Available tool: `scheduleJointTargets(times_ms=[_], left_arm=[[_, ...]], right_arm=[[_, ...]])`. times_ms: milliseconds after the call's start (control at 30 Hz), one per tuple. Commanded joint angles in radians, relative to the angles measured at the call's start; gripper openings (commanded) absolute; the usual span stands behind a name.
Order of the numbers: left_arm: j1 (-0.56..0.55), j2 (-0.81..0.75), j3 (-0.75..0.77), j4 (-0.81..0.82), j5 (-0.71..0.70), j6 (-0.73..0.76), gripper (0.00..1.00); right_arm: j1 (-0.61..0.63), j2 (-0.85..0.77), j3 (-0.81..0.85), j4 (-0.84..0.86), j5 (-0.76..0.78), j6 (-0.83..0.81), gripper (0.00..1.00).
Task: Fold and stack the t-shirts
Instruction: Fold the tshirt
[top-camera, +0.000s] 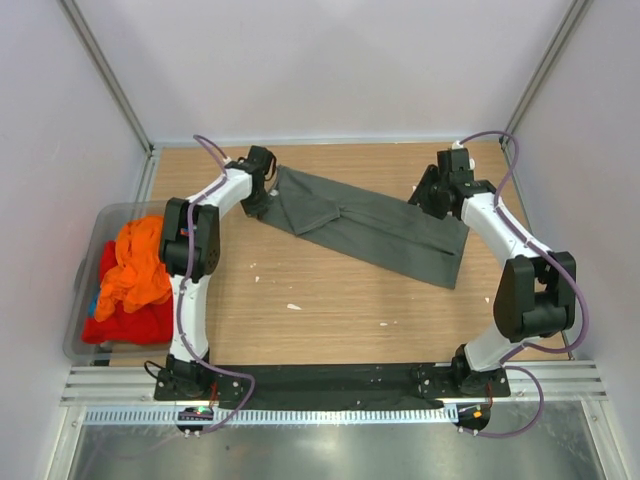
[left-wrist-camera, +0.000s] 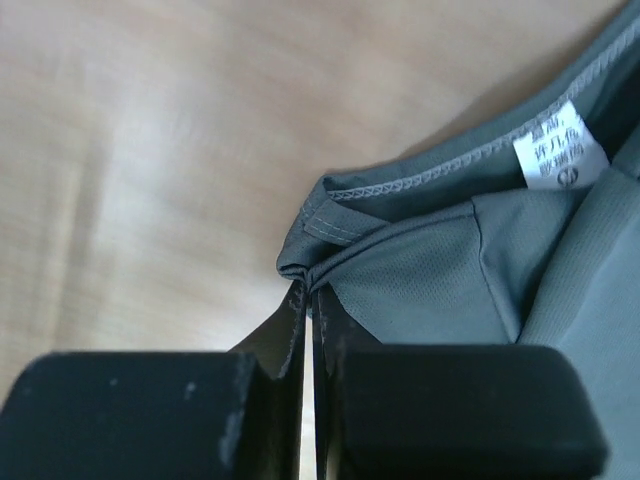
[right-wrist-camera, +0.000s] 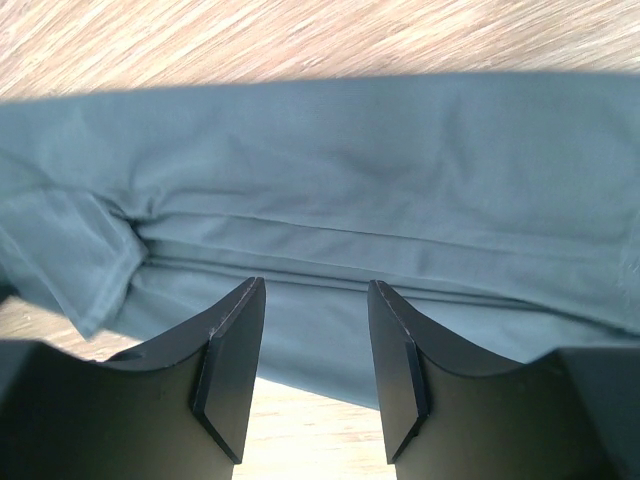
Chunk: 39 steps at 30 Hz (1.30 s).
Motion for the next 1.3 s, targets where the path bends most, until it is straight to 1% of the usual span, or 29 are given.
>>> scheduleJointTargets(times_ms=[0, 33, 100, 133, 233, 267, 300, 333, 367, 433, 467, 533, 567, 667, 700, 767, 800, 833, 867, 900, 933, 967, 1000, 1067, 1100, 1133, 1167, 1233, 1267], left_arm=[[0.025, 0.111, 0.175, -0.048, -0.093, 0.043, 0.0], [0.03, 0.142, 0.262, -0.054, -0.093, 0.051, 0.0], [0.04, 0.218, 0.356, -0.068, -0.095, 0.072, 0.0], [0.044, 0.241, 0.441, -0.071, -0.095, 0.076, 0.0], [0.062, 0.329, 0.56, -0.094, -0.08, 0.08, 0.0], [0.068, 0.344, 0.61, -0.09, -0.034, 0.08, 0.0], [0.079, 0.354, 0.638, -0.093, -0.011, 0.08, 0.02], [0.08, 0.348, 0.657, -0.097, 0.003, 0.076, 0.06], [0.08, 0.332, 0.649, -0.088, 0.028, 0.077, 0.19], [0.077, 0.274, 0.599, -0.017, 0.069, 0.086, 0.31], [0.074, 0.201, 0.521, 0.008, 0.078, 0.088, 0.39], [0.067, 0.113, 0.444, 0.066, 0.088, 0.091, 0.42], [0.064, 0.034, 0.412, 0.079, 0.089, 0.091, 0.45], [0.047, -0.08, 0.306, 0.077, 0.089, 0.062, 0.47], [0.031, -0.153, 0.236, 0.083, 0.1, 0.054, 0.47], [0.007, -0.235, 0.162, 0.108, 0.124, 0.044, 0.47], [-0.028, -0.316, 0.122, 0.119, 0.129, 0.031, 0.47], [-0.05, -0.355, 0.02, 0.18, 0.175, 0.034, 0.46], [-0.076, -0.39, -0.034, 0.215, 0.192, 0.033, 0.46], [-0.134, -0.43, -0.085, 0.252, 0.21, 0.025, 0.45], [-0.166, -0.491, -0.183, 0.315, 0.22, 0.017, 0.45], [-0.201, -0.522, -0.223, 0.341, 0.214, 0.005, 0.43], [-0.273, -0.545, -0.272, 0.373, 0.218, -0.009, 0.41], [-0.346, -0.587, -0.373, 0.476, 0.221, -0.055, 0.38], [-0.42, -0.591, -0.398, 0.511, 0.221, -0.068, 0.38], [-0.461, -0.579, -0.415, 0.572, 0.215, -0.07, 0.38], [-0.539, -0.567, -0.429, 0.596, 0.188, -0.064, 0.38], [-0.614, -0.521, -0.412, 0.632, 0.158, -0.02, 0.39], [-0.684, -0.454, -0.371, 0.639, 0.148, 0.005, 0.39]], right_arm=[[0.004, -0.052, 0.012, 0.007, -0.005, -0.027, 0.51], [0.004, -0.054, 0.007, 0.004, 0.002, -0.033, 0.51], [0.003, -0.058, 0.006, -0.005, 0.011, -0.036, 0.51], [0.004, -0.058, 0.004, -0.01, 0.013, -0.039, 0.51], [0.004, -0.059, 0.01, -0.018, 0.028, -0.044, 0.52], [0.003, -0.057, 0.012, -0.018, 0.034, -0.045, 0.52], [0.003, -0.058, 0.019, -0.024, 0.037, -0.048, 0.52], [0.004, -0.057, 0.024, -0.03, 0.045, -0.048, 0.51], [0.004, -0.06, 0.036, -0.037, 0.054, -0.053, 0.52], [0.003, -0.071, 0.042, -0.047, 0.059, -0.053, 0.52], [0.004, -0.074, 0.047, -0.048, 0.056, -0.05, 0.52], [0.003, -0.097, 0.05, -0.053, 0.047, -0.044, 0.52], [0.004, -0.107, 0.05, -0.056, 0.042, -0.041, 0.52], [0.003, -0.144, 0.047, -0.07, 0.038, -0.044, 0.52], [0.004, -0.154, 0.045, -0.079, 0.036, -0.041, 0.52], [0.004, -0.186, 0.042, -0.093, 0.036, -0.033, 0.52], [0.004, -0.199, 0.039, -0.106, 0.033, -0.027, 0.52], [0.004, -0.235, 0.033, -0.105, 0.022, -0.016, 0.52], [0.006, -0.262, 0.026, -0.104, 0.015, -0.013, 0.52], [0.003, -0.284, 0.009, -0.099, 0.007, -0.01, 0.52], [0.004, -0.308, 0.004, -0.103, 0.004, -0.01, 0.52], [0.004, -0.356, 0.004, -0.108, -0.005, -0.009, 0.52], [0.004, -0.376, 0.009, -0.123, -0.007, -0.009, 0.52], [0.004, -0.42, 0.016, -0.14, -0.007, -0.006, 0.52], [0.006, -0.46, 0.022, -0.151, -0.04, -0.004, 0.52], [0.004, -0.479, 0.024, -0.16, -0.042, -0.001, 0.52], [0.006, -0.496, 0.025, -0.166, -0.05, 0.002, 0.52], [0.004, -0.546, 0.027, -0.188, -0.056, 0.004, 0.52], [0.006, -0.566, 0.029, -0.192, -0.062, 0.004, 0.52]])
